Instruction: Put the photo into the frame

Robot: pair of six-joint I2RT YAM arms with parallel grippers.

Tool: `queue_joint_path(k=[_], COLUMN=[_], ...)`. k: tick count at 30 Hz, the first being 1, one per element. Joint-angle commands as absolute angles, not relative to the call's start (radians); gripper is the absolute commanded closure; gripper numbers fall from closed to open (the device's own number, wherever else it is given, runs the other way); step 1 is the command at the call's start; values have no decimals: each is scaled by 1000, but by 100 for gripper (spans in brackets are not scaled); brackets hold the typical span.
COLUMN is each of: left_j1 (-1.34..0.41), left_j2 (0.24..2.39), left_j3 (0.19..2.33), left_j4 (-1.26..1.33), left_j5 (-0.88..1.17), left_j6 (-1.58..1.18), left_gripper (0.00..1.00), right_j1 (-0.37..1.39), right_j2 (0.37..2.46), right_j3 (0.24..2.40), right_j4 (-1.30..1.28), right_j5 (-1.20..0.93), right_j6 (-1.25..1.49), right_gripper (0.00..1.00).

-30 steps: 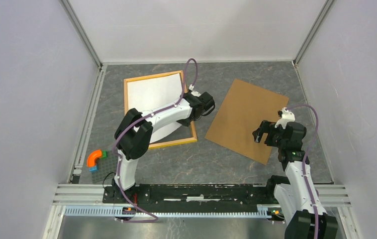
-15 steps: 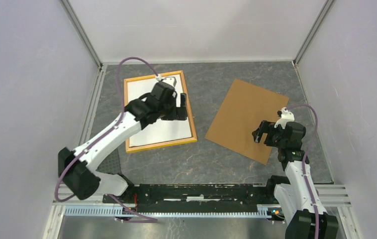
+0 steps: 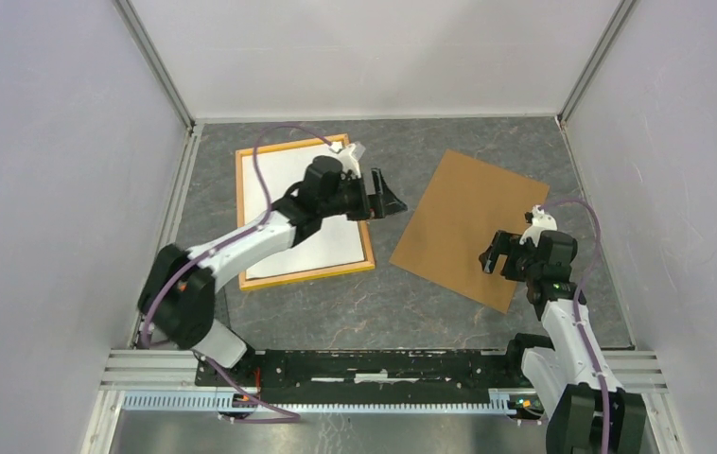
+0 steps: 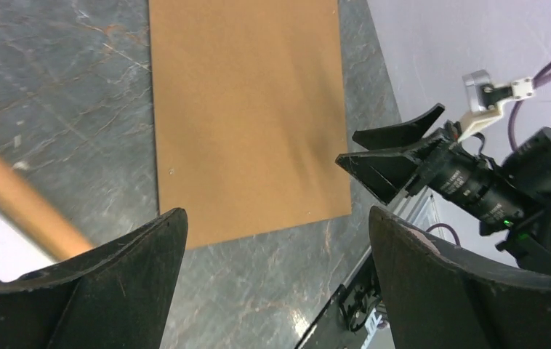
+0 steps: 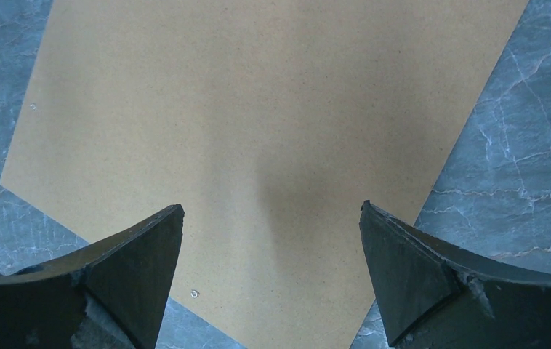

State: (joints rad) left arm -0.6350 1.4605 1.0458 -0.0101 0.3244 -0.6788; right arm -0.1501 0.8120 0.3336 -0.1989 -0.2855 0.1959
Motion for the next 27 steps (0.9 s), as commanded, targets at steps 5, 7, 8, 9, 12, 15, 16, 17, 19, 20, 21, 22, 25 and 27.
queue_joint_path(k=[5, 7, 8, 9, 12, 15, 16, 17, 19, 20, 21, 22, 25, 27], left_j1=[-708, -725, -731, -734, -742, -745, -746, -747, -751, -755, -760, -765, -785, -797], left_j2=[1807, 1855, 1879, 1899, 1952, 2000, 2021, 2035, 2056, 2061, 2066, 2071, 2086, 2089], left_j3=[1310, 1345, 1361, 1374, 1399, 1428, 1443, 1452, 1451, 1446, 1441, 1438, 1443, 1443], left_j4=[65, 34, 21, 9, 5, -65, -93, -105, -116, -115, -113, -113, -135, -148], left_j5=[280, 186, 150, 108, 29, -58, -78, -76, -67, -65, -67, -71, -95, -109], left_j6=[-649, -632, -634, -642, -667, -710, -728, -738, -760, -767, -775, -783, -793, -799], left_gripper=[0, 0, 0, 0, 0, 0, 0, 0, 1, 1, 1, 1, 1, 1], right_j1=[-147, -152, -156, -160, -189, -210, -213, -215, -217, -217, -217, -217, -217, -217], right_j2=[932, 956, 962, 967, 987, 1006, 1009, 1009, 1004, 1004, 1005, 1007, 1000, 1000], right_j3=[369, 376, 376, 374, 376, 371, 364, 358, 336, 330, 324, 322, 312, 312], right_j4=[-143, -128, -119, -111, -104, -89, -82, -73, -54, -49, -49, -52, -42, -36], right_j5=[-174, -137, -113, -87, -41, -37, -31, -27, -25, -29, -35, -36, -63, -81], right_j6=[294, 303, 305, 310, 309, 306, 308, 310, 305, 296, 288, 283, 286, 293], right_gripper=[3, 3, 4, 4, 4, 4, 4, 4, 4, 4, 4, 4, 4, 4])
